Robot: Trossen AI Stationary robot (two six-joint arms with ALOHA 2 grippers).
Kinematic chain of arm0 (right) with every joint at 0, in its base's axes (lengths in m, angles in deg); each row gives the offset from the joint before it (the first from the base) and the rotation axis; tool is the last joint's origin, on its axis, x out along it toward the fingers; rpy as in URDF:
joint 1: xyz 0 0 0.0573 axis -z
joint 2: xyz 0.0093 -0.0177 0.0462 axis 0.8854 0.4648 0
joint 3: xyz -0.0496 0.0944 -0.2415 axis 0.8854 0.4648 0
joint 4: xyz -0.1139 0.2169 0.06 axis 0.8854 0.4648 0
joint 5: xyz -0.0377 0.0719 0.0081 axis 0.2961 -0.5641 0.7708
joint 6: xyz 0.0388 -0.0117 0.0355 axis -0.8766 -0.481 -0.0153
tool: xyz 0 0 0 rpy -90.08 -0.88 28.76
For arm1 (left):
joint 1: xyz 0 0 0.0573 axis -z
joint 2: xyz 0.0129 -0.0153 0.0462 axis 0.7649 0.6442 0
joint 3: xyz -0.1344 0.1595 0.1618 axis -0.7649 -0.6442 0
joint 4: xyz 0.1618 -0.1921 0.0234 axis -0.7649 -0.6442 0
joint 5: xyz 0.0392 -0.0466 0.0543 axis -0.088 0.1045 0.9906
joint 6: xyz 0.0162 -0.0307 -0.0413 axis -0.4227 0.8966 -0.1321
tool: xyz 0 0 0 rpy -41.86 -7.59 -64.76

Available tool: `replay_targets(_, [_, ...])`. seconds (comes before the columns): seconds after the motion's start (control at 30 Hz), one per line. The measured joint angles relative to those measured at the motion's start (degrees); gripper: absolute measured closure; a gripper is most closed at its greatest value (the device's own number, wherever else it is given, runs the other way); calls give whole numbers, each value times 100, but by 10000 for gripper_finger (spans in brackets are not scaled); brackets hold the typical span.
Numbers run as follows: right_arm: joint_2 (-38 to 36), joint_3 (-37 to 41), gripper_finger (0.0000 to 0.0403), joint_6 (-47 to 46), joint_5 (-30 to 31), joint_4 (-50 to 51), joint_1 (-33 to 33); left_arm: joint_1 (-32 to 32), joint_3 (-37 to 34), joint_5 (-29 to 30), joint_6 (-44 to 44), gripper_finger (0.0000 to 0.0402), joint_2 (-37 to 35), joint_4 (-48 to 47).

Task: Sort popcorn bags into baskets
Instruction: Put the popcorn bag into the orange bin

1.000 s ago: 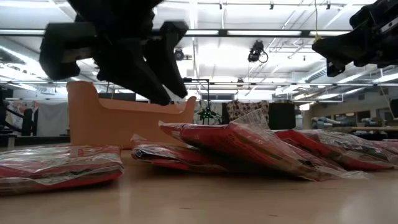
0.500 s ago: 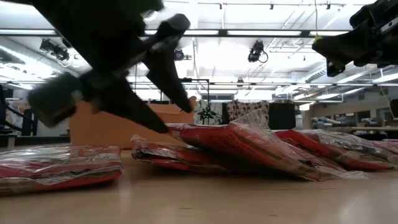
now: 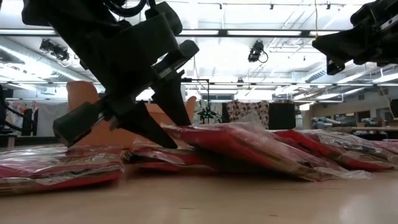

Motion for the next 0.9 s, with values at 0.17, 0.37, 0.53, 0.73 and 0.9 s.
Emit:
replay_targets(0.17, [0,2,337,-2,0,-42,1,20,8,114,288,349,-16,-78])
replay_targets(0.37, [0,0,337,-1,-3,-56,0,36,595,23,983,381,-262,-1763])
replay_targets(0.53, [4,0,337,-2,-2,-68,1,44,1156,-319,1858,373,-688,-2951])
replay_targets(0.73, [2,1,337,-2,-2,-80,1,37,1598,-522,3648,382,-1481,-4193])
replay_targets(0.9, [4,2,337,-2,-4,-75,-1,-49,1615,-34,5175,379,-2018,-4844])
